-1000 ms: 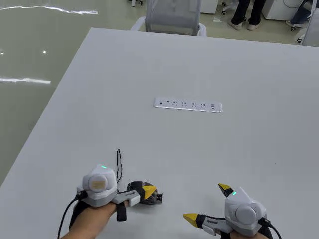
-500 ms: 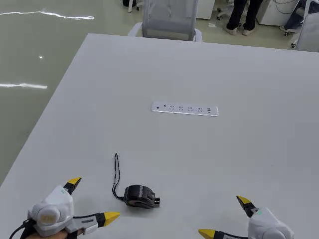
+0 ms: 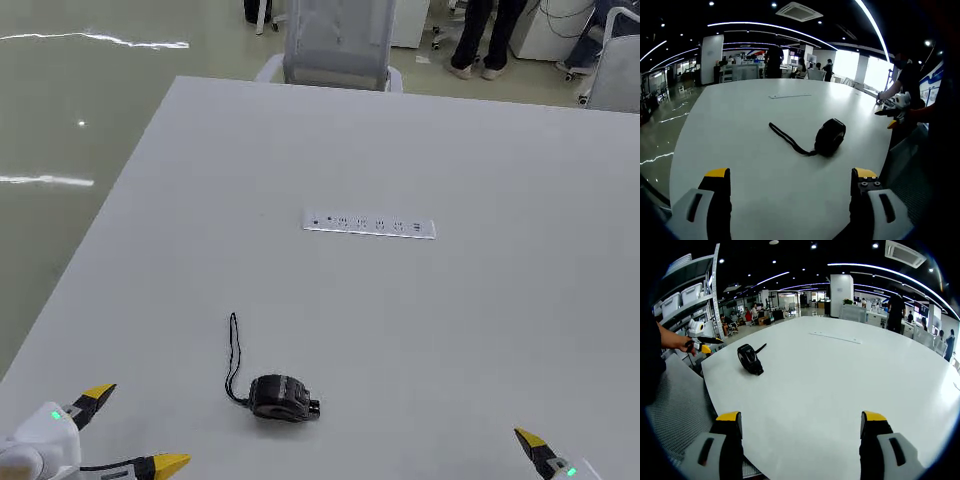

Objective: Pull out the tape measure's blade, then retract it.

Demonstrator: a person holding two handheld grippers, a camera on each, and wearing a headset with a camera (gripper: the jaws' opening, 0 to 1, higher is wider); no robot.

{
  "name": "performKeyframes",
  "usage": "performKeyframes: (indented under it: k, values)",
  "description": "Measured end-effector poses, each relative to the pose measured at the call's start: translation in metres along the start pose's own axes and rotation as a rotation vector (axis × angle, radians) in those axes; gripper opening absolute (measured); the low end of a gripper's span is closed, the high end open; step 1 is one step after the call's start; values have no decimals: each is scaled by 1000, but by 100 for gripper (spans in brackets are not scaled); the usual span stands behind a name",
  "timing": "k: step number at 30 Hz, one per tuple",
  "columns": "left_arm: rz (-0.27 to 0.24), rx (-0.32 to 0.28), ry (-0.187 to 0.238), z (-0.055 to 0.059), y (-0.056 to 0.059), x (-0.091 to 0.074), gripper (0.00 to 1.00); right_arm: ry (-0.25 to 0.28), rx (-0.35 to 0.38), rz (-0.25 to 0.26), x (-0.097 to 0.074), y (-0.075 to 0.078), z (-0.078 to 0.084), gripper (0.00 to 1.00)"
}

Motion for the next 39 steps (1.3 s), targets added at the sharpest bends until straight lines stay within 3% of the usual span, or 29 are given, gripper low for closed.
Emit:
performKeyframes:
  k: [4,6,10,14,21,25,39]
  values:
    - [-40,-28,25,1,-8,-13,99,-7,3,12,-7,2,5,100]
    - [-43,-22,13,7,-8,-17,99,-13,-2,10,-12,3,6,100]
    - [-33,-15,-13,11,4,-21,99,-20,-17,21,-19,9,6,100]
    - [-30,-24,-23,12,7,-21,99,-33,-5,28,-23,13,10,100]
    - [-2,-25,-35,17,7,-20,99,-29,-14,29,-23,13,9,100]
    - [8,-33,-62,23,5,-20,99,-13,-5,29,-21,16,6,100]
    - [-2,-35,-41,22,-5,-25,99,-11,-7,34,-16,22,1,100]
Point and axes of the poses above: the centre of the closed fingertips' face, and the gripper's own axes: x roughly forward along the fingers, y roughly to its right, z roughly out of its underside, the point moved 4 cm from there along -x, roughly backward along the fingers, and after that the axes turned 1 degree about -z, right-handed, at the moved point
